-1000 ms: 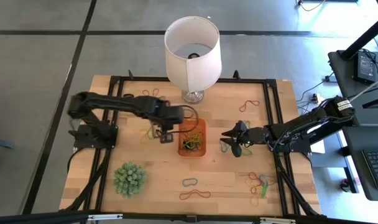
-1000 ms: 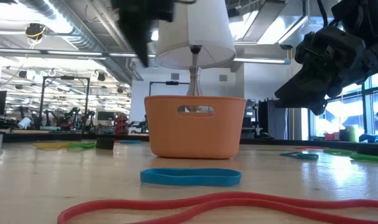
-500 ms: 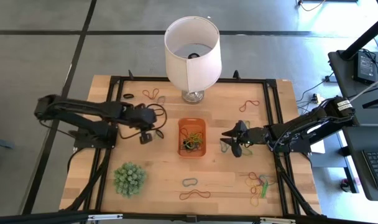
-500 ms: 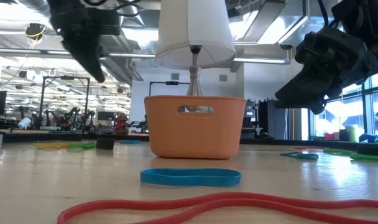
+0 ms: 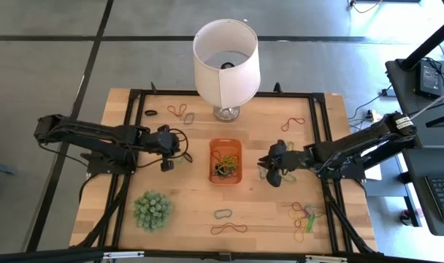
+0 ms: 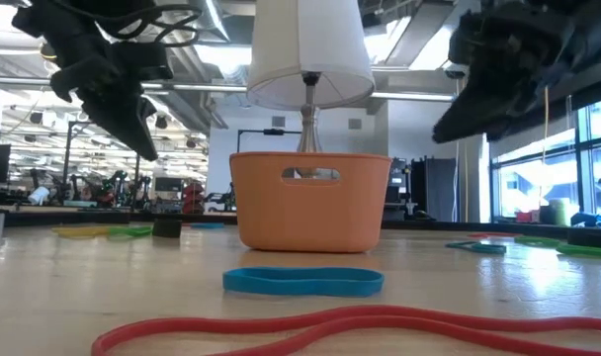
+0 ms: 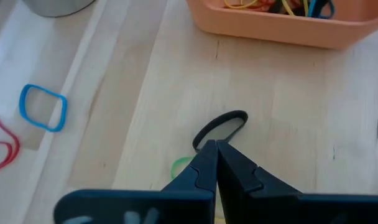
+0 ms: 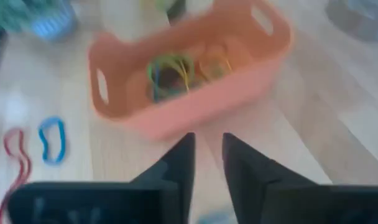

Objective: Pick and place rubber bands into bin
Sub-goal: Put the red rubber band into the orange bin

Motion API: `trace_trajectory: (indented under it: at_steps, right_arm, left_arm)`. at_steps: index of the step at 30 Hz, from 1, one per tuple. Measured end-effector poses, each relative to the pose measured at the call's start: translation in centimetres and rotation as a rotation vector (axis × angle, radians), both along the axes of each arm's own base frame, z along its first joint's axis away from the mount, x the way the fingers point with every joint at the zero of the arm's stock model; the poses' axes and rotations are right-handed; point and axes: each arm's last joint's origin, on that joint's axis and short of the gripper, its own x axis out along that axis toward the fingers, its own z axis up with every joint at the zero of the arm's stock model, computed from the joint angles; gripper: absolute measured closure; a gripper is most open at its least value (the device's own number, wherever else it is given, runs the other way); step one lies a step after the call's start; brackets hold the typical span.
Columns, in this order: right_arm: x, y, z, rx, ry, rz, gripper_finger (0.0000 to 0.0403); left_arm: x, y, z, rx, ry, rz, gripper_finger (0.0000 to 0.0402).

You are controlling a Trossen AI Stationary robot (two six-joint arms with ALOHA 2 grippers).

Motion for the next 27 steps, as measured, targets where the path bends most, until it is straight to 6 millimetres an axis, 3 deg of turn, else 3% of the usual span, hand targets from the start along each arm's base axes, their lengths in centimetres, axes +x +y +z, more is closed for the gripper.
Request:
trace_trajectory:
  at_steps: [4,7,17,27]
  right_arm:
    - [-0.4,0.6,2.2,0.152,0.215,-0.05,0.0361]
    - [-1.1,1.3,2.8,0.285,0.353,-0.11,0.0375]
    - [-3.4,5.4,-0.1,0.483,0.712,-0.161,0.0383]
    - [-5.2,10.7,-3.1,0.52,0.841,-0.33,0.0383]
  left_arm:
    - [0.0,0.0,-0.4,-0.005,-0.006,0.013,0.0397]
    - [0.0,0.0,-0.4,-0.006,-0.011,0.014,0.0397]
    - [0.4,0.0,-0.1,-0.009,-0.057,0.013,0.0397]
    - [0.6,0.0,0.1,-0.01,-0.085,0.012,0.0399]
